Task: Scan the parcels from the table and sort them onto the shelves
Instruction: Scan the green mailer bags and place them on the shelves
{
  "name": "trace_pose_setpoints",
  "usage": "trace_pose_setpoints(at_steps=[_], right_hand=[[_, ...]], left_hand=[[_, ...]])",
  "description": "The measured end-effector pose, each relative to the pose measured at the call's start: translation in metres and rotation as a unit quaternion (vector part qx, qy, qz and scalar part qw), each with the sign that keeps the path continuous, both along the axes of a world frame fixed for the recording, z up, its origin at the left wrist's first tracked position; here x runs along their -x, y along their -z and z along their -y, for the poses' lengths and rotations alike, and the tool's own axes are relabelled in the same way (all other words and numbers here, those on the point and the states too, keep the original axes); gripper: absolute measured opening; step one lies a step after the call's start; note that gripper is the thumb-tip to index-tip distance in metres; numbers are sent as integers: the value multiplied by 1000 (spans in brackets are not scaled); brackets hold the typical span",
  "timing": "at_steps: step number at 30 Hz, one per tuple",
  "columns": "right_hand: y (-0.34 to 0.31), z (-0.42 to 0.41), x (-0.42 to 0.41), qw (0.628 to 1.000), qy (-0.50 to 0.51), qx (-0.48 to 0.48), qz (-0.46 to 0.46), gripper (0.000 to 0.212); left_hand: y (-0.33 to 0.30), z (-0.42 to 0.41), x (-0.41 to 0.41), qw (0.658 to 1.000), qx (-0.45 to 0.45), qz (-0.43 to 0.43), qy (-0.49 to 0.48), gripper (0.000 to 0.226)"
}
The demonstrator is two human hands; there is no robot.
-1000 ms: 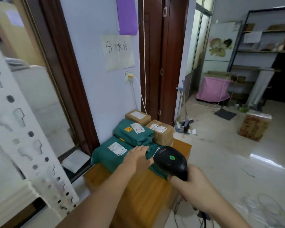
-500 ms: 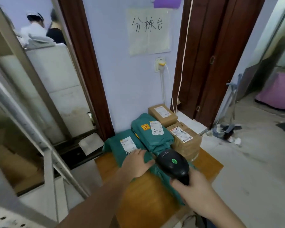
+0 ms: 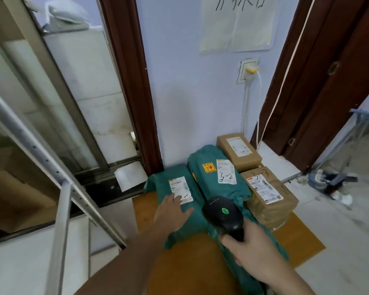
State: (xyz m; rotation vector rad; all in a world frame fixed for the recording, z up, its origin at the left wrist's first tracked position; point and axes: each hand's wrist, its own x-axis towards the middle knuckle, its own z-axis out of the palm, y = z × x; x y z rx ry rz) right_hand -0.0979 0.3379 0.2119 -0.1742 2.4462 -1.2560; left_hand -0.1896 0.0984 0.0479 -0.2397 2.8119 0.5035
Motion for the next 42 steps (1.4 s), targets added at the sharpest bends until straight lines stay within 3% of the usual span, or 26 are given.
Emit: trace_pose_setpoints(at_steps=[4, 11, 15, 19, 23, 30, 36, 42], right_hand=[[6, 6, 24, 1000, -25, 4, 16, 16], [17, 2, 61, 994, -77, 9, 74, 18], [26, -4, 77, 993, -90, 6, 79, 19], [36, -6, 90, 990, -103, -1, 98, 21], [42, -5, 98, 988, -111, -3, 105, 20], [56, -2, 104, 987, -103, -3, 124, 16], [62, -1, 107, 987, -99, -5, 126, 19], [59, 4, 109, 989, -82, 13, 121, 24]], left_hand=[[20, 9, 1, 996, -29, 35, -77, 84], [69, 15, -5, 965, -57, 120, -225, 115], [116, 16, -7, 881, -284, 137, -354, 144], [95, 0, -6, 777, -466, 79, -416, 100], [99, 3, 8, 746, -494, 60, -444, 100], [98, 4, 38, 730, -478, 30, -488, 87], [98, -6, 49, 778, -380, -6, -501, 66], [90, -11, 42, 795, -306, -35, -522, 61]])
